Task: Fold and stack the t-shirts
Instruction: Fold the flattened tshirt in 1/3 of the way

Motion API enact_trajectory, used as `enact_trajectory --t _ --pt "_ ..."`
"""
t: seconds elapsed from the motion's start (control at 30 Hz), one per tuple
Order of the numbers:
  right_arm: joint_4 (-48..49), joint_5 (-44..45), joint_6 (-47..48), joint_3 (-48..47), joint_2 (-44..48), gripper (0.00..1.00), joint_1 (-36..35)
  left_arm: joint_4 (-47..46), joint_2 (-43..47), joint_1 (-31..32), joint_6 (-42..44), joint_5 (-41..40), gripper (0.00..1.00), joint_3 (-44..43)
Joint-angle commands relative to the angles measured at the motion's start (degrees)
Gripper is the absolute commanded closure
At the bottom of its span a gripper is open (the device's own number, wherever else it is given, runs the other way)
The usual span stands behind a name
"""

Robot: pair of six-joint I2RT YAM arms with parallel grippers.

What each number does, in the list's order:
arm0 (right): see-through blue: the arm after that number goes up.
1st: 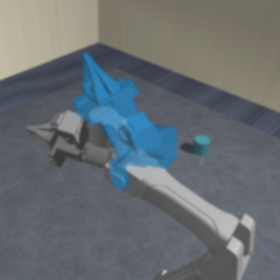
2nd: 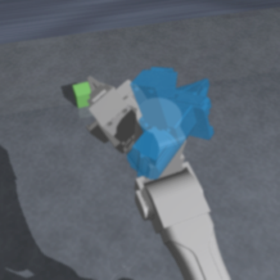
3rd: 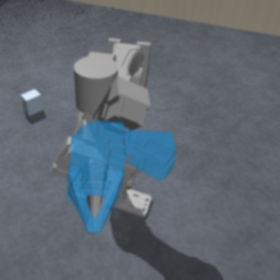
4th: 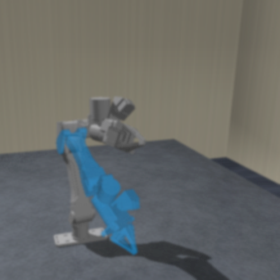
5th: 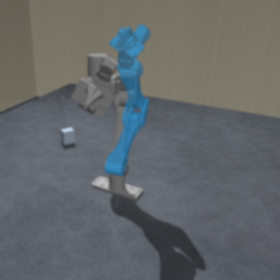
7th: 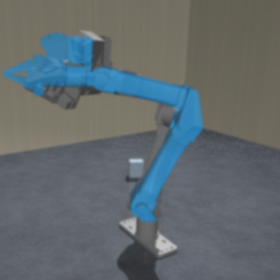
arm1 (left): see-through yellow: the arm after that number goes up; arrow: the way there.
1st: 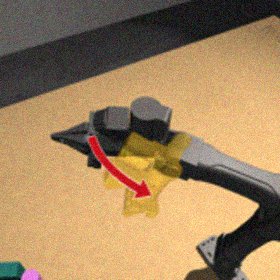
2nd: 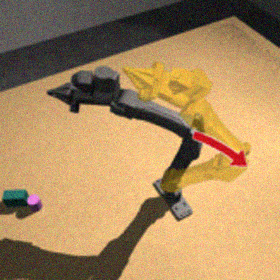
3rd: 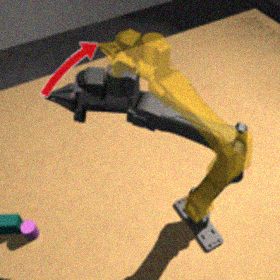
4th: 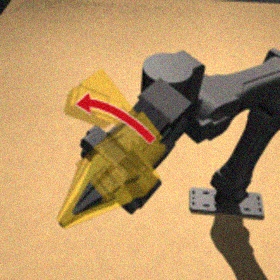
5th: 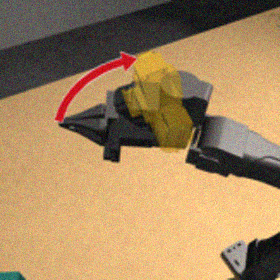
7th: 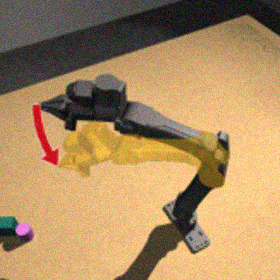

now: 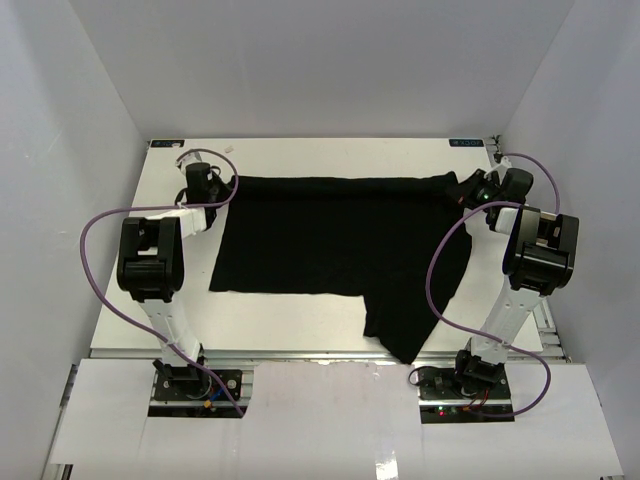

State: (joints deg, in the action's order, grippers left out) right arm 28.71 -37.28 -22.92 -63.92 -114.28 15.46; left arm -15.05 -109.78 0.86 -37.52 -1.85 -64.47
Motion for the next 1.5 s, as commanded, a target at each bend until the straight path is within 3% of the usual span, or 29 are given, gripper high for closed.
enact_trajectory --t 0.0,1.33,1.47 --pt "-0.67 0.98 1.03 0.37 1.60 0.93 0.71 -0.24 4.66 -0.42 -0.01 0.26 0.92 0.92" --pt "-7.88 5.72 4.20 -0.77 -2.17 0.87 0.88 0.28 1.76 -0.42 -1.51 0.88 0.92 2.24" --pt "-8.05 5.72 4.28 -0.94 -2.35 0.82 0.88 0.72 1.50 -0.34 -1.59 0.71 0.92 2.41"
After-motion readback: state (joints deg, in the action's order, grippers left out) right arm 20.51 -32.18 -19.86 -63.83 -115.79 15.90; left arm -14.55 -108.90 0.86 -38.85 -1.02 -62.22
